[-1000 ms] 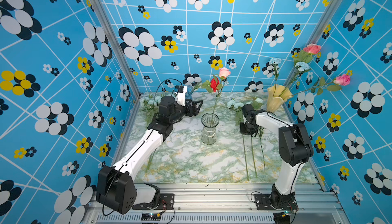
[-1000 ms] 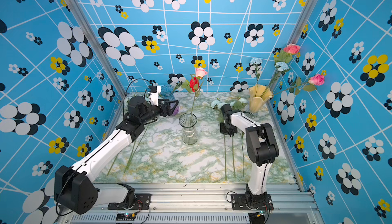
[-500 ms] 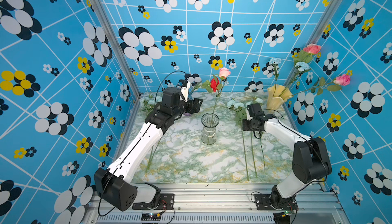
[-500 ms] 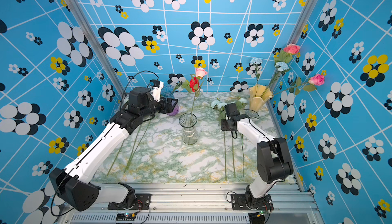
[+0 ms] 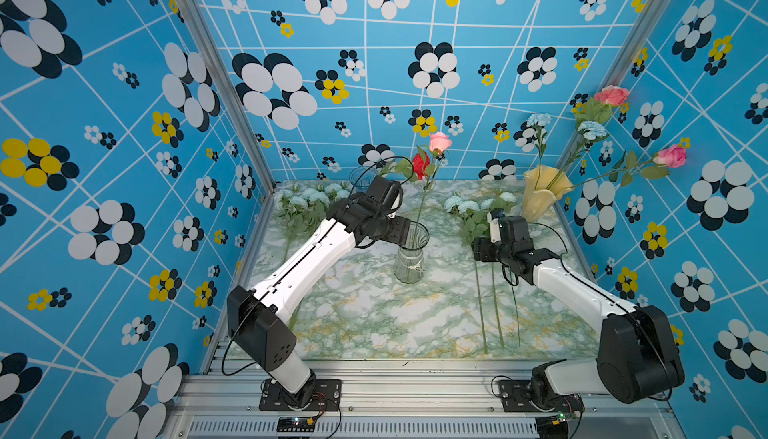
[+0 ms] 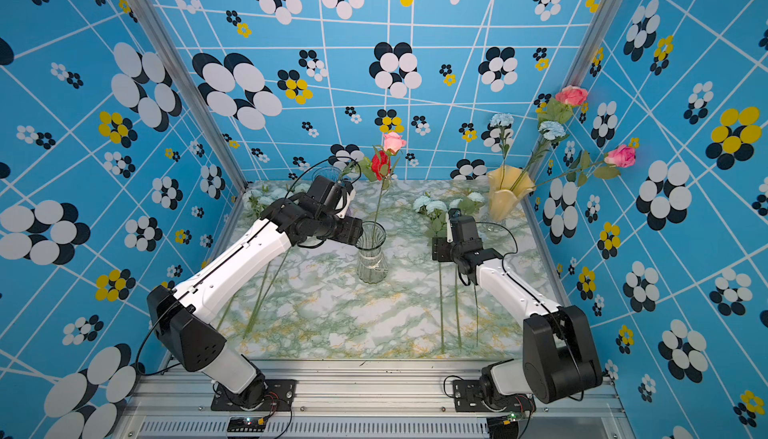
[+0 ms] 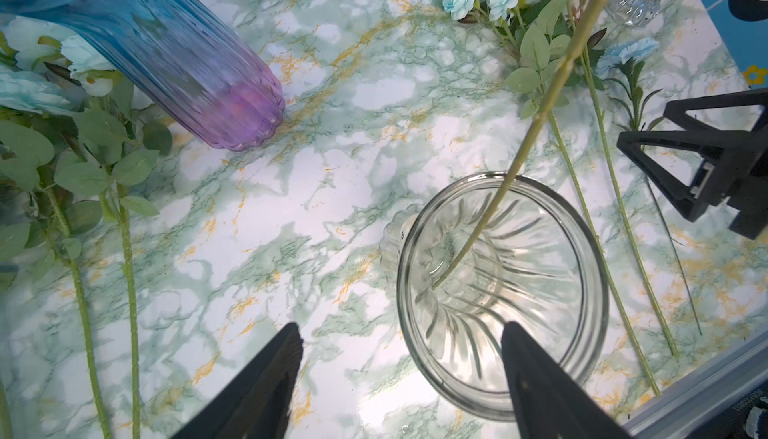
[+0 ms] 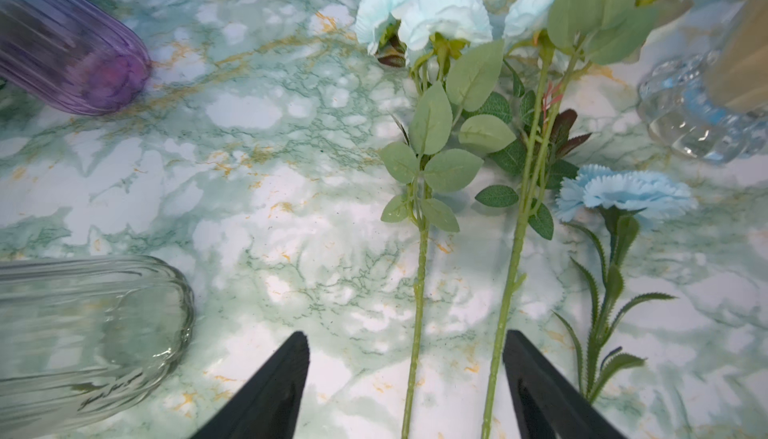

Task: Pick out blue flowers from the vase
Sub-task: Place the flower at the center of the board.

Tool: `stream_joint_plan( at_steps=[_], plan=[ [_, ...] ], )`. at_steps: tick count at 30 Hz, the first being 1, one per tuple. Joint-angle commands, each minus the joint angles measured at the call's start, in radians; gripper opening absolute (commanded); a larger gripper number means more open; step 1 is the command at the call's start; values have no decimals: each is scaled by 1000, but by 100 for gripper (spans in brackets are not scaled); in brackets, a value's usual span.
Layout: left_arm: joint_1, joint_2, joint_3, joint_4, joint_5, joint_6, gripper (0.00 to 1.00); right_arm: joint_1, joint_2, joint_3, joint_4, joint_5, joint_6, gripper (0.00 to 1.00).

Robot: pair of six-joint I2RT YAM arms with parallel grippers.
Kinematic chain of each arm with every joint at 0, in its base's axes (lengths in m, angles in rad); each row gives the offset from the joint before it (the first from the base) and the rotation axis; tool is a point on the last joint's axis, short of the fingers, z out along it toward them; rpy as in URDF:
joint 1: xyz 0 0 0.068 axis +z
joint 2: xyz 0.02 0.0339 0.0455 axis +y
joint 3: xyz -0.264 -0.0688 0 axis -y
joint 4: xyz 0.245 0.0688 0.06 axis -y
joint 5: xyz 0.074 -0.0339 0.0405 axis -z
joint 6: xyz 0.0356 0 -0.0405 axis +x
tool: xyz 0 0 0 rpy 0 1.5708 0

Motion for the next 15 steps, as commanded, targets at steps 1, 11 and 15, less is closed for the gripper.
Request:
stream_joint_plan(
  at_steps=[1, 11, 15],
  plan=[
    [-9, 44, 77, -71, 22, -16, 74, 7, -60, -43, 146, -46, -8, 80],
    [-52, 286, 392, -340, -96, -5, 65, 7, -24, -34, 147, -101, -35, 79],
    [-52, 324, 422, -364, -97, -5, 60, 7, -36, -41, 149, -94, -37, 79]
  ],
)
